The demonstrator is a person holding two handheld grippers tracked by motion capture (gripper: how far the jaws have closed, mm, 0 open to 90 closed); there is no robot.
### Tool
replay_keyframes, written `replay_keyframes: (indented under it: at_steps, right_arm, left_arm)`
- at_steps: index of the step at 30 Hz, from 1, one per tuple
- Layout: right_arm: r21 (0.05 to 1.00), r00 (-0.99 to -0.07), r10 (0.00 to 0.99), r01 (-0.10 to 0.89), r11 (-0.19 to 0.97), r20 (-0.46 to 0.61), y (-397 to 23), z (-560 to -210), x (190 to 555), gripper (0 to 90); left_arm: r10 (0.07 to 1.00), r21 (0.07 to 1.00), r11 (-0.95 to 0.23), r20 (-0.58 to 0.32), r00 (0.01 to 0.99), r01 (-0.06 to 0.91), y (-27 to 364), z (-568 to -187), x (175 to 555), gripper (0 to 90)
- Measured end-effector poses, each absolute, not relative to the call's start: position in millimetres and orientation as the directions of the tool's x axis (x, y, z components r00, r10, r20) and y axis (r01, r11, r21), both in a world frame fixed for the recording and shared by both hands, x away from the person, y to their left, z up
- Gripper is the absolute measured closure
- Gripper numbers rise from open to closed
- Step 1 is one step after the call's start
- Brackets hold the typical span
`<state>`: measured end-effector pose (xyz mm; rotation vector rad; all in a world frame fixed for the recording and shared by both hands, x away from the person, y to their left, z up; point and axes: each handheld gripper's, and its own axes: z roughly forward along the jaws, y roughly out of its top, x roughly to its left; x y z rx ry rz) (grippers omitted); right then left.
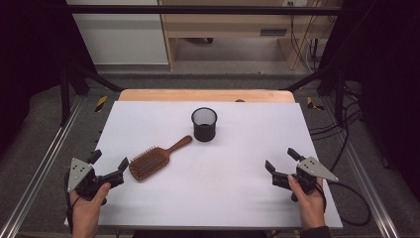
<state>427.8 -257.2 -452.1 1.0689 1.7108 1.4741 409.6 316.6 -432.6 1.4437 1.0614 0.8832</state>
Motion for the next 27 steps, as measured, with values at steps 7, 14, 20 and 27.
replay_keyframes:
  at_steps: [7,14,20,27]
  right_arm:
    - [0.984,-0.465,0.884,0.171,0.042,0.043,-259,-452,427,6.3]
    - [0.985,-0.458,0.888,0.167,0.038,0.043,-259,-452,427,6.2]
    - [0.984,-0.455,0.89,0.173,0.046,0.038,-258,-452,428,6.1]
    - [0.982,-0.455,0.89,0.181,0.053,0.036,-258,-454,428,6.0]
  left_arm:
    - [0.948,0.988,-0.015,-0.034,0.317,0.152,313,-432,410,3.7]
    - [0.944,0.988,-0.001,-0.05,0.326,0.156,315,-432,411,4.0]
    - [0.941,0.988,0.004,-0.055,0.335,0.153,308,-429,411,4.8]
    - [0.936,0.975,-0.008,-0.071,0.344,0.224,278,-416,426,22.4]
